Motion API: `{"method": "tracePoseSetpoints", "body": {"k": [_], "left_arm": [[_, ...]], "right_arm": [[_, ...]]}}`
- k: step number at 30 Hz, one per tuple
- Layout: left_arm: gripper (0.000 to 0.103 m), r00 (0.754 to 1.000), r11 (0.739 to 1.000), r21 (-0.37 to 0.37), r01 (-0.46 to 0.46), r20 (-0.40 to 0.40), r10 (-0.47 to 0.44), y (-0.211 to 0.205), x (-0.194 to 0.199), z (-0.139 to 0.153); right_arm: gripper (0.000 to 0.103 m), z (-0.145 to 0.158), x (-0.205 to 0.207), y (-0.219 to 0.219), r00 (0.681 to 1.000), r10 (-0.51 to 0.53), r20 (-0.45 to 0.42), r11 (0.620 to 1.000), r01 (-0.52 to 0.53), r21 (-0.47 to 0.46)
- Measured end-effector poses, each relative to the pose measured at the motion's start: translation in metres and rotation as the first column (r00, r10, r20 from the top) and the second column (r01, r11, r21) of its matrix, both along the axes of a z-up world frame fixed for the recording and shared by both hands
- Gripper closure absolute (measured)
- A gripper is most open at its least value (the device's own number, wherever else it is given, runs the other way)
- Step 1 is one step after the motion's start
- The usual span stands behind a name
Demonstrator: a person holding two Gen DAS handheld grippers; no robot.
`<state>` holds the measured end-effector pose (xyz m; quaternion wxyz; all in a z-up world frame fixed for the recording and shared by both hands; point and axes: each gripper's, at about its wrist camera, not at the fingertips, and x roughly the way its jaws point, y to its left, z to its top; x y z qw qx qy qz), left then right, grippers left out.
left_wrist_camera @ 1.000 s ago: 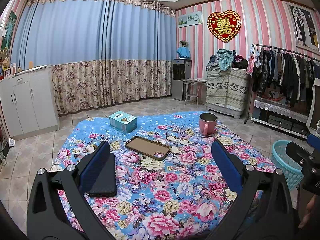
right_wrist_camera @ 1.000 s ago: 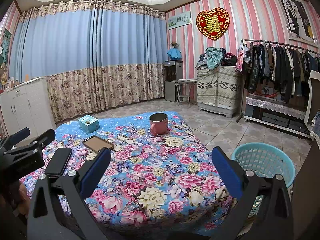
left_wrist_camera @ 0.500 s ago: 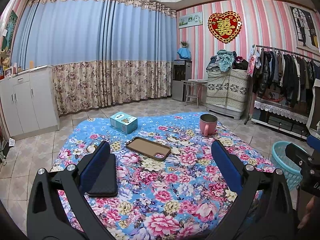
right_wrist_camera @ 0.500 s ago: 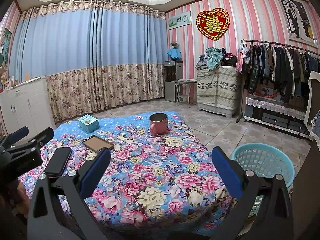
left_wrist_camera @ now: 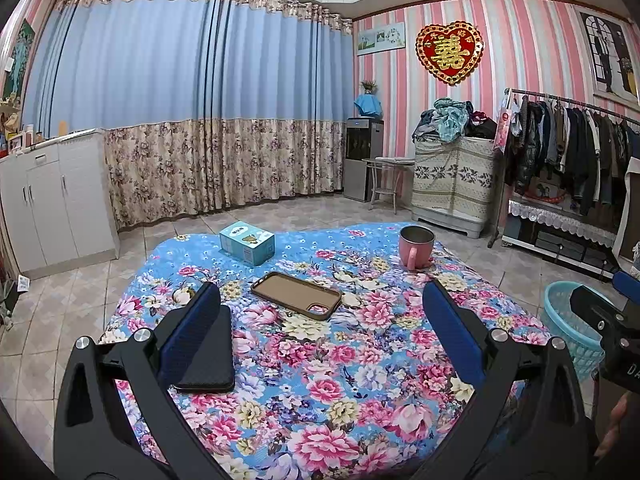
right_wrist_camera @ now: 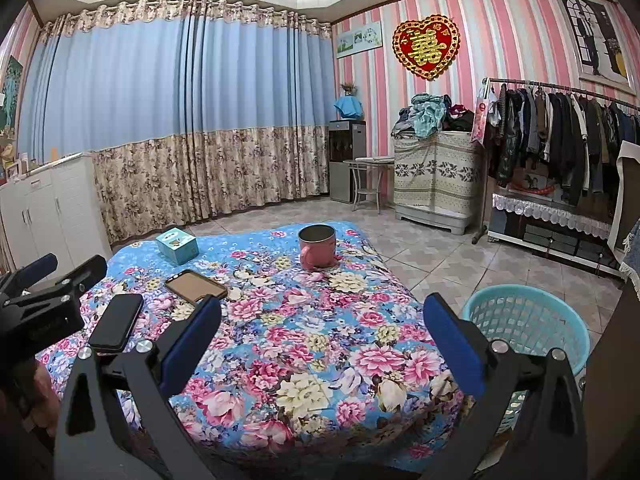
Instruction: Collect trash
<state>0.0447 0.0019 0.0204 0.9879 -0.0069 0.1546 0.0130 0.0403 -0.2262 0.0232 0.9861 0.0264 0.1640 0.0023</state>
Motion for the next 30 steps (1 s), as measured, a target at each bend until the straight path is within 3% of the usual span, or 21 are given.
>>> {"method": "tracePoseSetpoints", "body": {"k": [30], "left_arm": [[0.005, 1.000, 1.000, 0.012, -0.003, 0.005, 0.003, -0.0013, -0.0013, 0.0010]], "right_arm": [[0.004, 0.0003, 0.0001, 0.0005, 1.000, 0.000, 0.000, 1.000, 0.000, -0.002]]}}
